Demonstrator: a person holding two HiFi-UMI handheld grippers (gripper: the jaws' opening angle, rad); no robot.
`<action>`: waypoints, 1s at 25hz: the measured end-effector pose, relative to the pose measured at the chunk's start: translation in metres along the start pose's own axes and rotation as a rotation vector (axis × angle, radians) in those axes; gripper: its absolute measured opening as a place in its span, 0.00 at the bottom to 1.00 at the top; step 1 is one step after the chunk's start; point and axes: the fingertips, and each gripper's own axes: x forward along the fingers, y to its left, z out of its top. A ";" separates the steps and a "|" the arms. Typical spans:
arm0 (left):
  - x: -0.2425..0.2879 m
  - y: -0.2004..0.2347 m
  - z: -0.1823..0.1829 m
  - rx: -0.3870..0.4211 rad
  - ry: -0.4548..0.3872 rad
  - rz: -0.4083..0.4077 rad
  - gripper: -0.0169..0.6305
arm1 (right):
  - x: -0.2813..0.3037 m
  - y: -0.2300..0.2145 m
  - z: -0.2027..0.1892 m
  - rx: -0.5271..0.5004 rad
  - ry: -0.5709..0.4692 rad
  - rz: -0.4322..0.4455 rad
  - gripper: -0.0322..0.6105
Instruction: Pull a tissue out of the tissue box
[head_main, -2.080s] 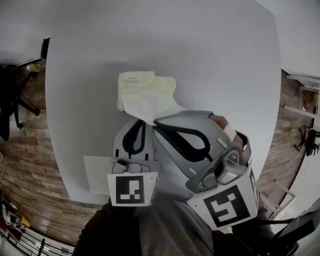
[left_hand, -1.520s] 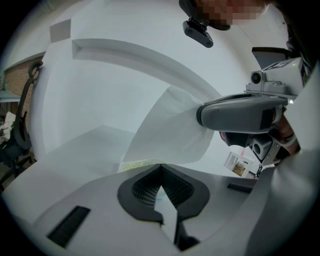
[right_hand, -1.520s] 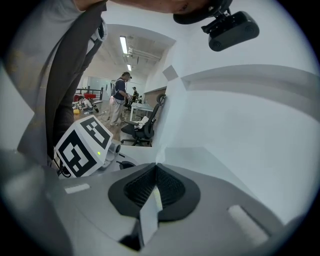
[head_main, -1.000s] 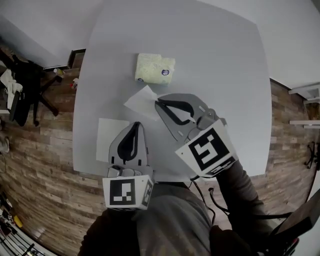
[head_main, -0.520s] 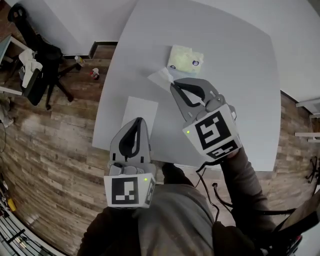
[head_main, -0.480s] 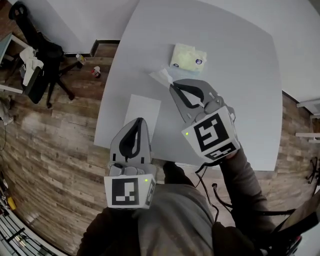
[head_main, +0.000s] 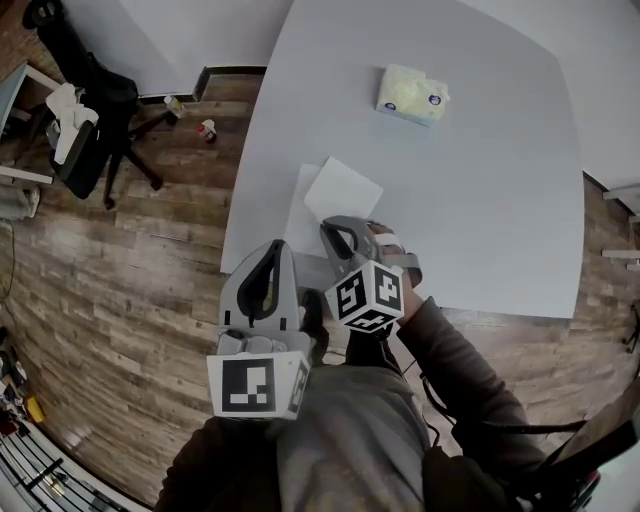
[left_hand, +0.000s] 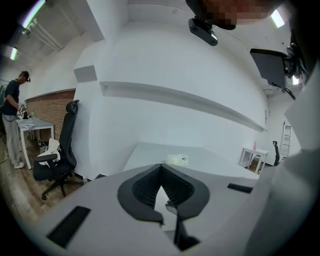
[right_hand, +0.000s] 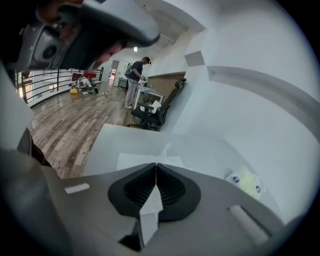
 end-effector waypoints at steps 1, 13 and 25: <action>-0.003 0.002 0.000 0.000 -0.001 -0.005 0.03 | 0.006 0.011 -0.005 0.009 0.018 0.012 0.06; -0.038 0.007 0.008 0.013 -0.056 -0.090 0.03 | -0.036 0.070 0.029 0.184 -0.029 0.048 0.26; -0.111 -0.090 0.044 0.086 -0.234 -0.205 0.03 | -0.262 0.022 0.091 0.756 -0.537 -0.133 0.15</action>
